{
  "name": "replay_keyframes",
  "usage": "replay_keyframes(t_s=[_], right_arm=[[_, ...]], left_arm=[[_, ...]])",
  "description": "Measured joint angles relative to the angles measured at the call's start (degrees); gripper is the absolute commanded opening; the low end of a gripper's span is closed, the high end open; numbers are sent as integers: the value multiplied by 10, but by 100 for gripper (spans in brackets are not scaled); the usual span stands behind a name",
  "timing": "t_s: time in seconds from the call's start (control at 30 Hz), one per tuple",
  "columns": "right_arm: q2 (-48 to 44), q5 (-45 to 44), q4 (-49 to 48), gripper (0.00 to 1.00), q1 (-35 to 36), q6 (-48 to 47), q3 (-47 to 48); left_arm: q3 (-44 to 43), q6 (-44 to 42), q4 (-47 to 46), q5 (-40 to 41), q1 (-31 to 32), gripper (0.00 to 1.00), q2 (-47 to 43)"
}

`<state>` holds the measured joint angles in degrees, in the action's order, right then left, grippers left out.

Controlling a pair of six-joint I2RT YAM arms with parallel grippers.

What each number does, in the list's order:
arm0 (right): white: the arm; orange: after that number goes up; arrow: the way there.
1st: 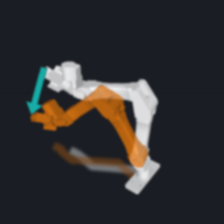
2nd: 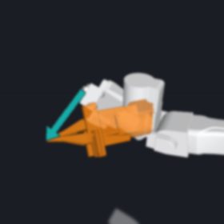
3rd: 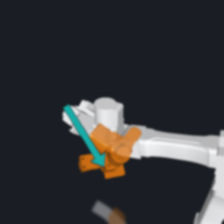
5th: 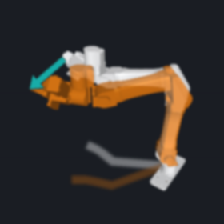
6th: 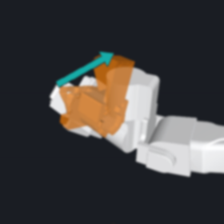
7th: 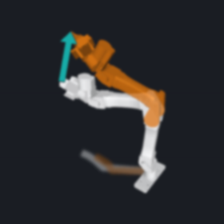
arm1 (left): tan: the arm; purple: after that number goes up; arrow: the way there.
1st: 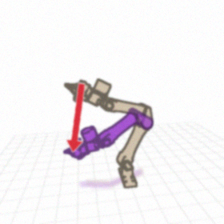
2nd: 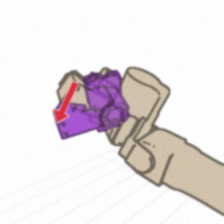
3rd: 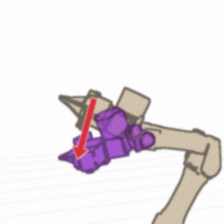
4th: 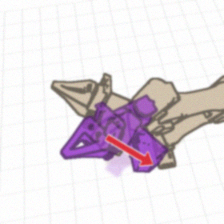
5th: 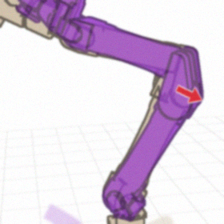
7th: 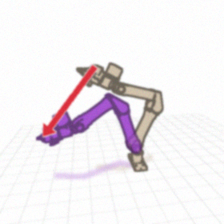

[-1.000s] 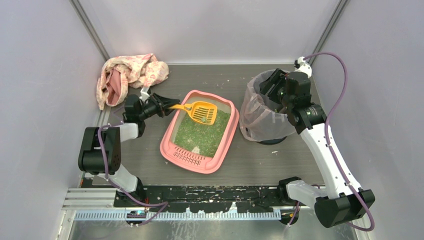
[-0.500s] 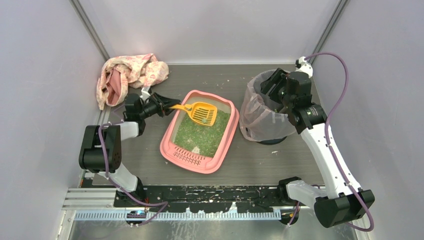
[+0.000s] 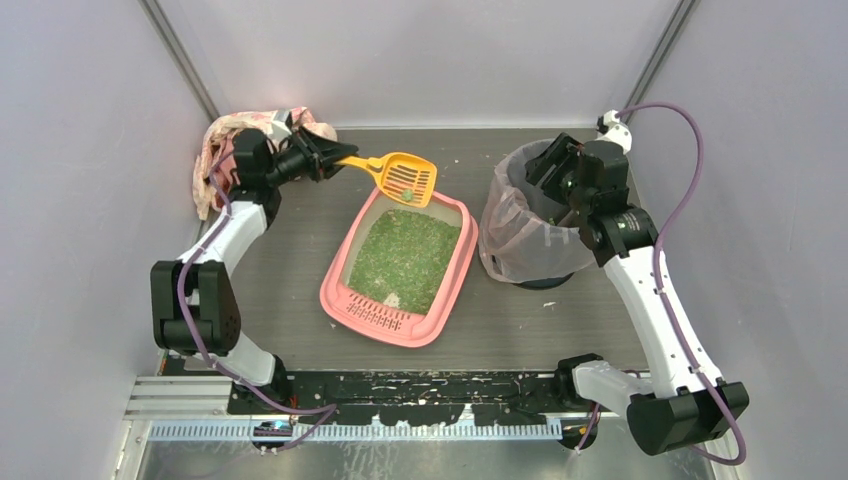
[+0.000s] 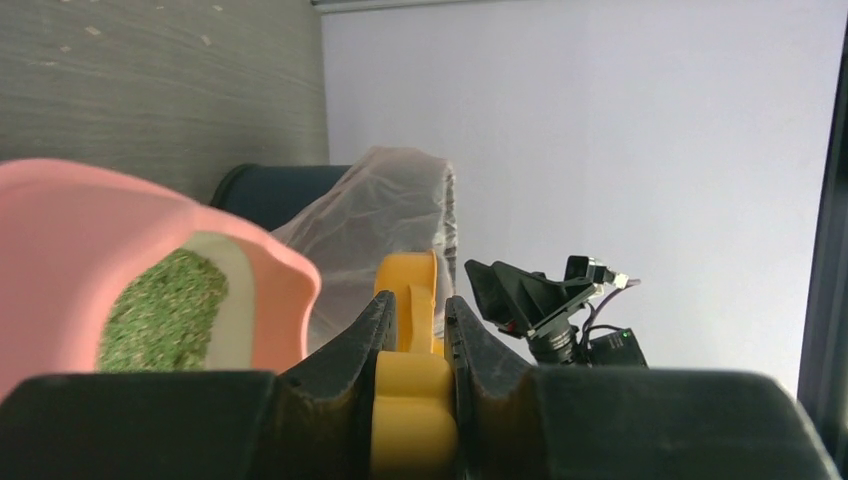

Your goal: Clean the litter box

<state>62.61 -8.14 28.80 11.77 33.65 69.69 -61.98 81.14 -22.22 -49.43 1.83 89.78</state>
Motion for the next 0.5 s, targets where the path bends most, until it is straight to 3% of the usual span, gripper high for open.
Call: replay_keyframes(t_s=[0.3, 0.5], right_arm=[[-9, 12, -1, 68, -9, 0, 51], [-30, 12, 2, 67, -19, 0, 66]], left_arm=[[-143, 11, 55, 20, 75, 0, 53], [-278, 45, 68, 44, 146, 0, 152]])
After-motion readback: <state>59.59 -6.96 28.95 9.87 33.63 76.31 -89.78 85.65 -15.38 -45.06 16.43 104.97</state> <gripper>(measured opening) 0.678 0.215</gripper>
